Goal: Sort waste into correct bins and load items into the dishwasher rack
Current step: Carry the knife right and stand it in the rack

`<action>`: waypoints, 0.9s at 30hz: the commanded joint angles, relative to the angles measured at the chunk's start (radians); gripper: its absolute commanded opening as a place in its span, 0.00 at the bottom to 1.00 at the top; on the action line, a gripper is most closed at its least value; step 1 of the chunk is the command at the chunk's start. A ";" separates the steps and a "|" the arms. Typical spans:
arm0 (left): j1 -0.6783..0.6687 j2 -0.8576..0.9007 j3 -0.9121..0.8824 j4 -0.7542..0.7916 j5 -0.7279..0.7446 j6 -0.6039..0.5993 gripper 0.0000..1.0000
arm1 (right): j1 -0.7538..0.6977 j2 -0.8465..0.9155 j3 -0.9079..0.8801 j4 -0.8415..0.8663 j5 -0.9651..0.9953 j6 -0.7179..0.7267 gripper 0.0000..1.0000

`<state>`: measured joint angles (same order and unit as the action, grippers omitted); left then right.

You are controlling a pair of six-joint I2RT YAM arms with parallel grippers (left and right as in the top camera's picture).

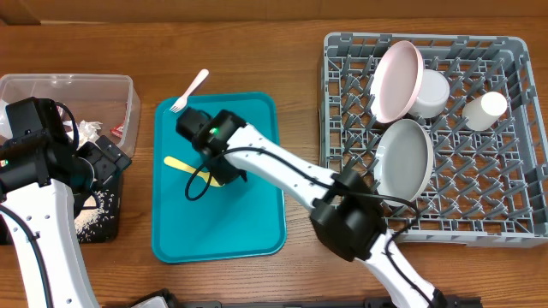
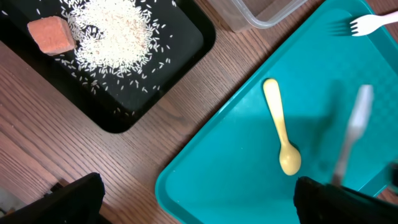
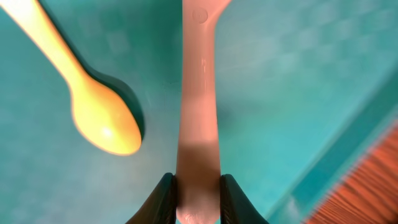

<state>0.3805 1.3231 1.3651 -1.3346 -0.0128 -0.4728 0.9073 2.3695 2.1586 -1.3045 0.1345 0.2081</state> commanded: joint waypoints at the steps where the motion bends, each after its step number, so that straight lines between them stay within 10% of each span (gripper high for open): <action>1: 0.005 -0.001 -0.003 0.001 -0.013 -0.014 1.00 | -0.031 -0.110 0.003 -0.009 -0.004 0.025 0.04; 27: 0.005 -0.001 -0.003 0.001 -0.013 -0.014 1.00 | -0.502 -0.280 -0.050 -0.097 0.064 0.107 0.04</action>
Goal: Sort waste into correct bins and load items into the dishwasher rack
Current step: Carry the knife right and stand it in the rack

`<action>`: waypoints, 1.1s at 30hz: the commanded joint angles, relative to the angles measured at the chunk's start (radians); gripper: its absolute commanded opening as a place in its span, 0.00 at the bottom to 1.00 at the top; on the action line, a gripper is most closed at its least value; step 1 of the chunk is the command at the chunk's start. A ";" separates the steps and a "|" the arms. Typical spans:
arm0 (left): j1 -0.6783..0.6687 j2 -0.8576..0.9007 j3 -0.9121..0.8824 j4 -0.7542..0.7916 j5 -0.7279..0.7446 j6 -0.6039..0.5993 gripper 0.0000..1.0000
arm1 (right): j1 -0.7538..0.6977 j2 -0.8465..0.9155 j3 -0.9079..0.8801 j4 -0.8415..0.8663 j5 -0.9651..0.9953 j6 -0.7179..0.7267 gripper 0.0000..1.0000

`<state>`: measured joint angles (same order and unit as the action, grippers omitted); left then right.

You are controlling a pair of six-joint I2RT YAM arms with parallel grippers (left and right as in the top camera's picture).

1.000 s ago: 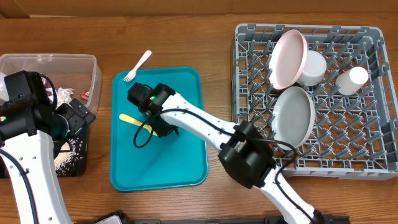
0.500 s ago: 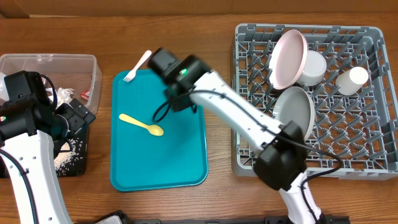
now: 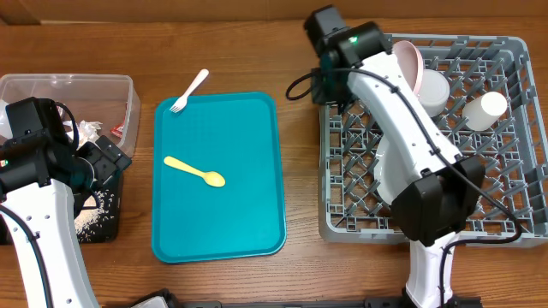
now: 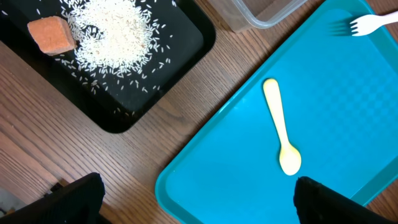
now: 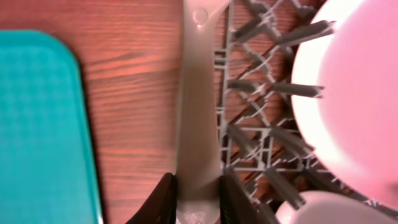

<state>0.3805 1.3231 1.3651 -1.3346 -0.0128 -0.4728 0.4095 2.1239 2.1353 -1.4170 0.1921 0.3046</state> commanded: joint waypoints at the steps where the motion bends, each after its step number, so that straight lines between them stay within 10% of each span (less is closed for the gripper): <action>1: 0.005 -0.001 -0.003 0.001 -0.013 -0.014 1.00 | -0.011 -0.035 -0.048 0.033 0.001 0.010 0.04; 16: 0.005 -0.001 -0.003 0.001 -0.013 -0.014 1.00 | -0.069 -0.035 -0.221 0.171 -0.006 0.014 0.04; 22: 0.005 -0.001 -0.003 0.001 -0.013 -0.014 1.00 | -0.071 -0.035 -0.221 0.161 -0.053 0.014 0.33; 33: 0.005 -0.001 -0.003 0.001 -0.013 -0.014 1.00 | -0.069 -0.035 -0.189 0.118 -0.084 0.015 0.39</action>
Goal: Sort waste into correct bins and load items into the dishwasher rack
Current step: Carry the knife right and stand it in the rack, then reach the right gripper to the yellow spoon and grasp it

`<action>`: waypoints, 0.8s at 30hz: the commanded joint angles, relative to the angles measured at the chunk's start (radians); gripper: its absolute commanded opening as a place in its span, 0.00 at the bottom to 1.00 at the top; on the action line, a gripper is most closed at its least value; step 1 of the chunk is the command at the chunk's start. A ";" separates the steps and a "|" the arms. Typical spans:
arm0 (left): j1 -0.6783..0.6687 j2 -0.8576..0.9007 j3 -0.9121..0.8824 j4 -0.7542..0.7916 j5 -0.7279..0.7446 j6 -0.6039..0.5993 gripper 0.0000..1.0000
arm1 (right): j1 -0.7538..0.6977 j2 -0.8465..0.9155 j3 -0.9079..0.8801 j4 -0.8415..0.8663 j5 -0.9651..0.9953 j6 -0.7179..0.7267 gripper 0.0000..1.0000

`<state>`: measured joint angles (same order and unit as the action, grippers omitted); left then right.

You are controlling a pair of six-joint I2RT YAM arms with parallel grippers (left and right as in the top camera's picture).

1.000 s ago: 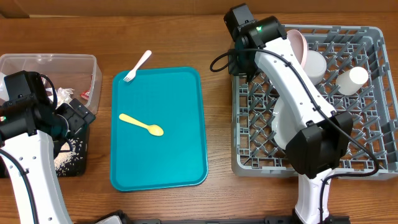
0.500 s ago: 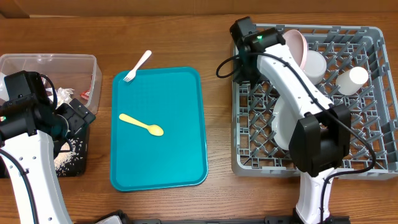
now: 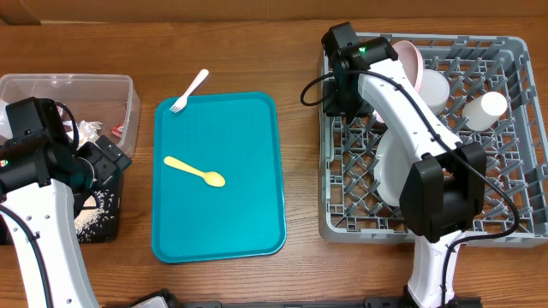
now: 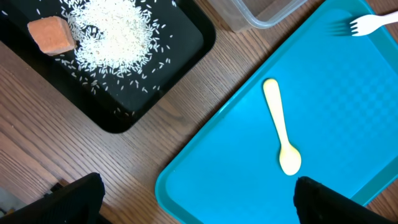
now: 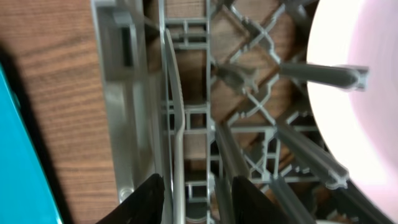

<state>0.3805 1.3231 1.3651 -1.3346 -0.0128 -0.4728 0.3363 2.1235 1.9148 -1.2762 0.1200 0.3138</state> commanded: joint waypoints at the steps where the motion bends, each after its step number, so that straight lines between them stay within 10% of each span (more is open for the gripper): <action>1: 0.005 -0.001 -0.003 0.001 -0.013 -0.014 1.00 | 0.005 -0.035 0.047 -0.043 -0.023 0.006 0.39; 8: 0.005 -0.001 -0.003 0.001 -0.013 -0.014 1.00 | 0.032 -0.035 0.187 -0.146 -0.302 -0.051 0.43; 12: 0.005 -0.001 -0.003 0.001 -0.013 -0.014 1.00 | 0.092 -0.035 0.197 -0.135 -0.463 -0.174 0.68; 14: 0.005 -0.001 -0.003 0.001 -0.013 -0.014 1.00 | 0.135 -0.034 0.184 -0.109 -0.449 -0.192 1.00; 24: 0.005 -0.001 -0.003 0.001 -0.013 -0.014 1.00 | 0.354 -0.031 0.074 0.130 -0.303 -0.188 1.00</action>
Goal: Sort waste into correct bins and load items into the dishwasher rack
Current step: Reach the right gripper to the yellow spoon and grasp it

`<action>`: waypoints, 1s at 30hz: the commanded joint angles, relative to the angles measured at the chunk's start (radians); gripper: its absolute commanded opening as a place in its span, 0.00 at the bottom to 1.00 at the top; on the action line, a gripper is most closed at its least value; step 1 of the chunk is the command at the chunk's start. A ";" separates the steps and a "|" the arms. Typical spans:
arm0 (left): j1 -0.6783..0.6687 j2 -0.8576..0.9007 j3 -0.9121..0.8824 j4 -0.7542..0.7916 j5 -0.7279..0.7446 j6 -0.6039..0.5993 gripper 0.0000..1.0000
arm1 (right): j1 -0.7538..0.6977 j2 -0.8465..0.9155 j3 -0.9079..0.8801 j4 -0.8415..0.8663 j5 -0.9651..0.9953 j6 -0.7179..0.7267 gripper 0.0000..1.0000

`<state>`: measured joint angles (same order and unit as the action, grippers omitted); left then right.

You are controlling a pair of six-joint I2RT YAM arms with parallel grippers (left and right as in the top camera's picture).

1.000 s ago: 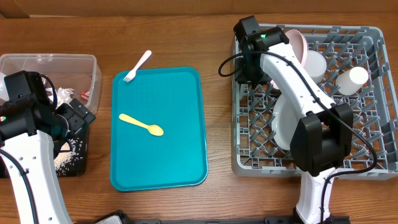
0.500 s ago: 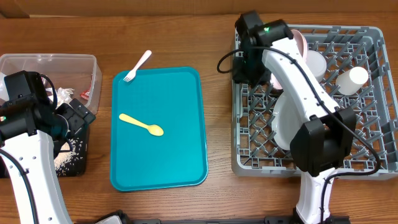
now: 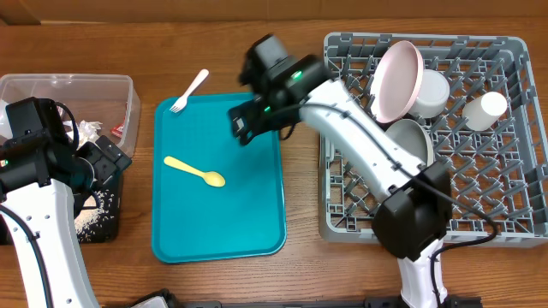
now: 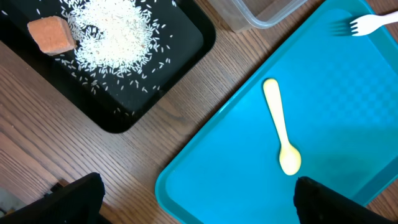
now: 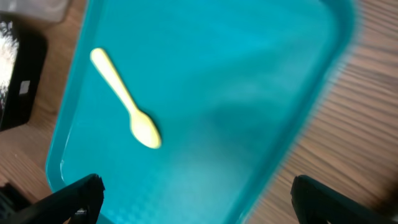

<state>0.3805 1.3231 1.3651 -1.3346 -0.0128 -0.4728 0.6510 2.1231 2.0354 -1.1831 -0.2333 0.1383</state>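
Note:
A yellow spoon (image 3: pixel 195 171) (image 4: pixel 280 127) (image 5: pixel 124 99) lies on the teal tray (image 3: pixel 248 222). A white plastic fork (image 3: pixel 190 91) (image 4: pixel 373 23) rests across the tray's far left corner. My right gripper (image 3: pixel 244 124) (image 5: pixel 199 199) hovers open and empty over the tray's far right part, the spoon ahead of it. My left gripper (image 3: pixel 107 158) (image 4: pixel 199 199) is open and empty at the tray's left edge, beside the black tray (image 3: pixel 98 218). The grey dishwasher rack (image 3: pixel 428 39) stands on the right.
The rack holds a pink bowl (image 3: pixel 398 79), a grey bowl (image 3: pixel 404 158) and two white cups (image 3: pixel 432 92) (image 3: pixel 488 109). A clear bin (image 3: pixel 68 81) with scraps stands at far left. The black tray (image 4: pixel 186 62) holds spilled rice and a pink block (image 4: pixel 53 34).
My right gripper was open at the rack's far left corner, over a pale utensil set in a slot. It is now open and empty over the teal tray. The left arm has not moved.
My right gripper was shut on a pale flat utensil on the tray beside the yellow spoon. Then it held that utensil at the rack's far left edge. Then it stood open with the utensil in a rack slot, and now it is back over the tray.

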 commanded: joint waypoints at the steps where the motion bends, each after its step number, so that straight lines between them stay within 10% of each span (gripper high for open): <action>1: 0.005 -0.001 -0.003 0.001 -0.013 -0.014 1.00 | 0.058 -0.031 -0.068 0.061 0.061 -0.013 1.00; 30: 0.005 -0.001 -0.003 0.001 -0.013 -0.014 1.00 | 0.335 0.100 -0.381 0.583 0.284 -0.169 1.00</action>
<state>0.3805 1.3231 1.3651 -1.3346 -0.0128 -0.4728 0.9882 2.1986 1.6592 -0.6159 0.0383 -0.0261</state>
